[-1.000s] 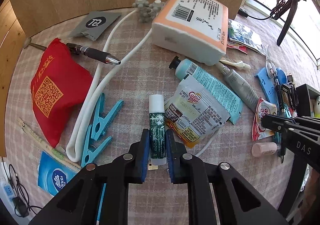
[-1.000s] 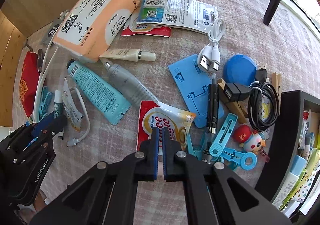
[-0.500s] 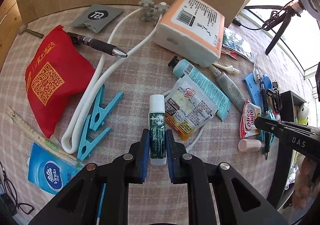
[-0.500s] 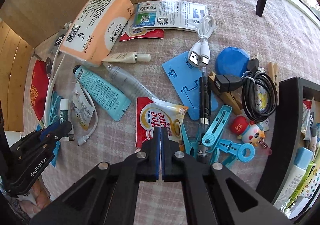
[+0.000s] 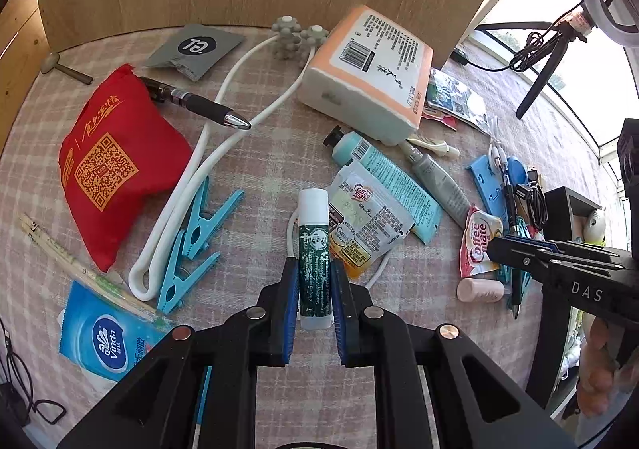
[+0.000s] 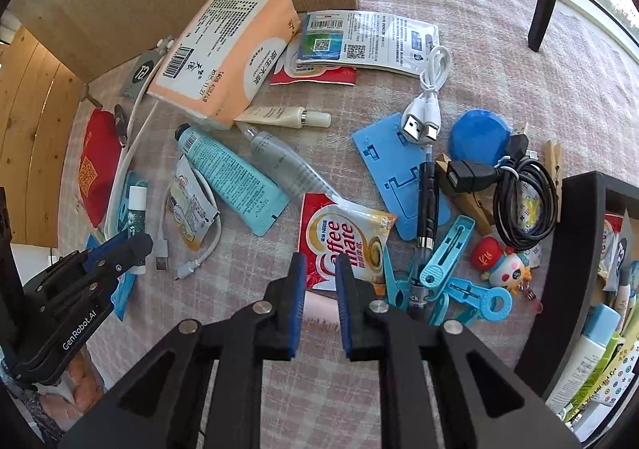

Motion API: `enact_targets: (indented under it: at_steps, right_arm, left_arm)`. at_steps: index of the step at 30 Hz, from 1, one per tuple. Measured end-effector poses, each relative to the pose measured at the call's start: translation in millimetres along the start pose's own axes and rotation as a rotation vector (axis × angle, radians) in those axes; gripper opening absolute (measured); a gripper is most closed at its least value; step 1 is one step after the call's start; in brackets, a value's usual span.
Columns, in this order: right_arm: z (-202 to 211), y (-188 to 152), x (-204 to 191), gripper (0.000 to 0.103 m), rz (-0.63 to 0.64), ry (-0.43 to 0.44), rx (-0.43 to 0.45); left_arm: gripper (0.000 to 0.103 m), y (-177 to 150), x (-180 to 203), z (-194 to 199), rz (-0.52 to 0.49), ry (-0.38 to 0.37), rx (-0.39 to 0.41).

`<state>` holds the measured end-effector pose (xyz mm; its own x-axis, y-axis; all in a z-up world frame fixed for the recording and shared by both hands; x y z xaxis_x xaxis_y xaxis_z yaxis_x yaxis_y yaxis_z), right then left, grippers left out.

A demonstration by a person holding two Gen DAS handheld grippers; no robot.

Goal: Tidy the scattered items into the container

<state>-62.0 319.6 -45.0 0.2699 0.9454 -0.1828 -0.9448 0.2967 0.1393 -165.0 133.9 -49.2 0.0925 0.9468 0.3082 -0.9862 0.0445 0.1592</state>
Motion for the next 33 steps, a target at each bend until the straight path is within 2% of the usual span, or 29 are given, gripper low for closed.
enact_targets:
  at_steps: [1, 5, 10, 14, 19, 25, 29, 33]
  right_arm:
    - [-1, 1, -1, 0.042, 0.011, -0.01, 0.0]
    - [-6, 3, 1, 0.045, 0.027, -0.056, -0.027]
    - [-13, 4, 9, 0.054, 0.008, -0.026, -0.034]
    - [-2, 18, 36, 0.054, 0.002, -0.018, -0.04]
    - [13, 15, 31, 0.054, -0.017, -0.04, -0.032]
    - [2, 5, 53, 0.055, -0.064, -0.028, -0.079]
    - [-2, 6, 63, 0.056, -0.099, 0.004, -0.068]
    - [-4, 6, 58, 0.056, -0.048, -0.003, -0.084]
  left_arm:
    - [0.014, -1, 1, -2, 0.0, 0.0, -0.002]
    - [0.014, -2, 3, -5, -0.005, 0.004, -0.007]
    - [0.014, -2, 5, -8, 0.004, 0.004, -0.004]
    - [0.014, -2, 7, -12, 0.009, 0.001, -0.007]
    - [0.014, -2, 5, -11, 0.015, -0.008, -0.006]
    - [0.014, 0, 2, -11, 0.03, -0.02, -0.01]
    - [0.014, -1, -3, -10, 0.031, -0.02, -0.014]
    - [0.014, 0, -7, -11, 0.037, -0.022, -0.018]
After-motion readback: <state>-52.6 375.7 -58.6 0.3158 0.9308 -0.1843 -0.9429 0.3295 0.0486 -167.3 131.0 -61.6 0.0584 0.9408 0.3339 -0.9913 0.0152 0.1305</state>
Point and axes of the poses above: each gripper's, at about its wrist camera, not at the fingertips, and z roughly against the way its jaws point, x to its right, y to its top, the point moved 9 cm from there along -z, roughly the way its jaws point, and after that the axes turned 14 degrees about z, right-handed, at the moved point
